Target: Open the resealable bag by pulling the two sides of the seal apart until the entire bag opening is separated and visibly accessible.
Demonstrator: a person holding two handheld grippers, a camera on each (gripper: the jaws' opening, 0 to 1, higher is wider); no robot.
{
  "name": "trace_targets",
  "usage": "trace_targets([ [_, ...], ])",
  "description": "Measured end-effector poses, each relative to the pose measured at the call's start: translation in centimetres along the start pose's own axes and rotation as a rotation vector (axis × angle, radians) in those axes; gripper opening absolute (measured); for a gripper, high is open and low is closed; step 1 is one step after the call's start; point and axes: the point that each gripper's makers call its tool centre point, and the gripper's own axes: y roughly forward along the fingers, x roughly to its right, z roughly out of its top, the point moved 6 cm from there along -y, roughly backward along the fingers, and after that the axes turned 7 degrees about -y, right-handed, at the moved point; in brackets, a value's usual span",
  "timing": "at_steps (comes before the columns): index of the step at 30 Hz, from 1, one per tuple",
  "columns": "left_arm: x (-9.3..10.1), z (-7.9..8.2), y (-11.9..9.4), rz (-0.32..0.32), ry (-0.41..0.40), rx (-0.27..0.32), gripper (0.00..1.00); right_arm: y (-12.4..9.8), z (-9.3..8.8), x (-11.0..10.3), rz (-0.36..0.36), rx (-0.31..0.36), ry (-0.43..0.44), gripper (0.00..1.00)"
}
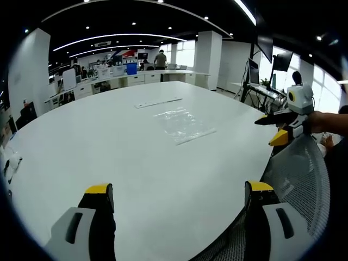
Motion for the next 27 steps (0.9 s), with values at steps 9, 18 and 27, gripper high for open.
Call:
trace_targets([
  [9,0.3,0.8,-0.2,-0.004,0.012,0.031,0.99,-0.1,0.2,0.0,-0.003,0.000,-0.006,0.86],
  [18,0.2,0.9,0.0,-0.009,-0.001,0.033,0.99,0.3,1.0,0.4,0.000,0.004,-0.025,0.86],
  [27,0.1,1.4,0.0,-0.018,-0.022,0.044,0.99,1.3,1.5,0.8,0.019,-0.002,-0.057,0.83],
])
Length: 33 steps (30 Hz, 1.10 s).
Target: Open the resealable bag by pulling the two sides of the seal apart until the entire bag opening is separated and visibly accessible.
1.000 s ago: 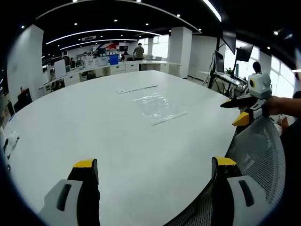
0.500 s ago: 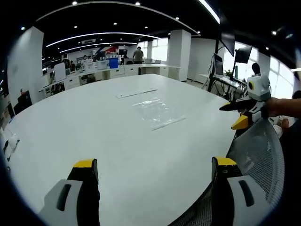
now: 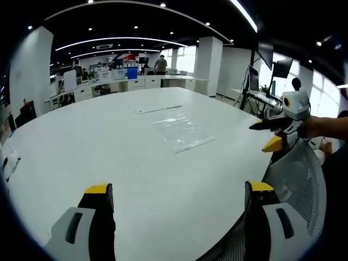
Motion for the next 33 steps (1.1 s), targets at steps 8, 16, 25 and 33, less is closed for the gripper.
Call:
trace_targets([
  [8,0.1,-0.2,0.3,-0.016,0.016,-0.025,0.99,1.9,0.1,1.2,0.015,-0.012,-0.034,0.75],
  [16,0.0,-0.5,0.6,-0.009,0.059,-0.057,0.99,3.9,1.4,2.0,0.042,-0.013,-0.088,0.70],
  [25,0.2,-0.1,1.2,-0.053,-0.054,-0.009,0.99,6.6,3.2,2.7,0.083,0.017,-0.115,0.59],
  [33,-0.4,0.0,1.3,-0.038,-0.032,-0.016,0.99,9.7,4.1,2.8,0.146,0.023,-0.047,0.53],
])
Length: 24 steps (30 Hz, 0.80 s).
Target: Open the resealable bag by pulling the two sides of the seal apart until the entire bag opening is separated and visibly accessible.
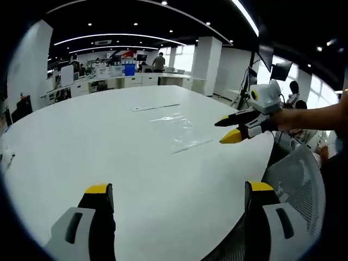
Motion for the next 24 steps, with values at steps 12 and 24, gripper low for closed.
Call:
trace_targets([
  [12,-0.1,-0.2,0.4,-0.002,0.006,-0.020,0.99,4.3,0.1,1.0,0.040,-0.038,-0.040,0.39],
  [24,-0.7,0.0,0.9,0.000,0.007,-0.034,0.98,7.2,-1.1,1.8,0.089,-0.121,-0.092,0.26],
])
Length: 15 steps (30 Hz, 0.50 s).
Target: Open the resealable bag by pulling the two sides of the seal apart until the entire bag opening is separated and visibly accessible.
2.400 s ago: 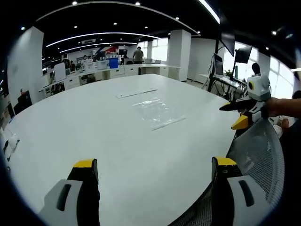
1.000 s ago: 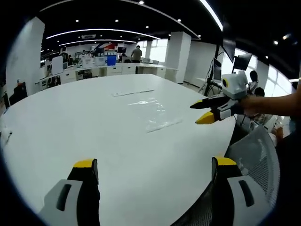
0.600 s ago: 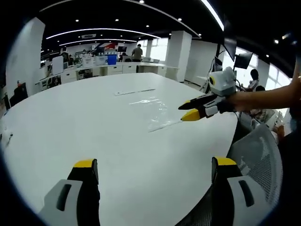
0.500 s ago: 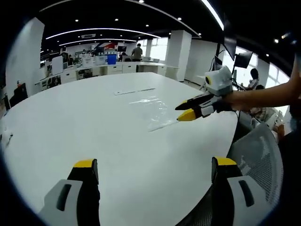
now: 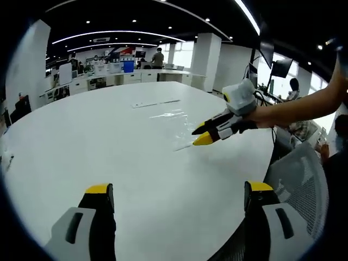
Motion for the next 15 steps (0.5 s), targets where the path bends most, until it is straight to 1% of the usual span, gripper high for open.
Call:
trace_targets([
  [1,0.0,0.0,0.0,0.000,0.000,-0.002,0.98,0.2,-0.2,0.0,0.005,-0.019,-0.011,0.23],
  [2,0.0,0.0,0.0,0.000,0.000,-0.004,0.97,0.4,-0.2,0.1,0.009,-0.025,-0.025,0.22],
  [8,-0.2,-0.1,0.0,0.005,-0.004,-0.005,0.96,1.4,-0.5,0.2,0.028,-0.052,-0.068,0.17],
  [11,-0.3,-0.2,-0.1,0.008,-0.006,-0.008,0.96,1.8,-0.6,0.3,0.039,-0.061,-0.066,0.17],
  [15,-0.5,-0.5,-0.1,0.006,-0.011,-0.022,0.94,2.4,-1.0,0.4,0.043,-0.091,-0.100,0.17],
])
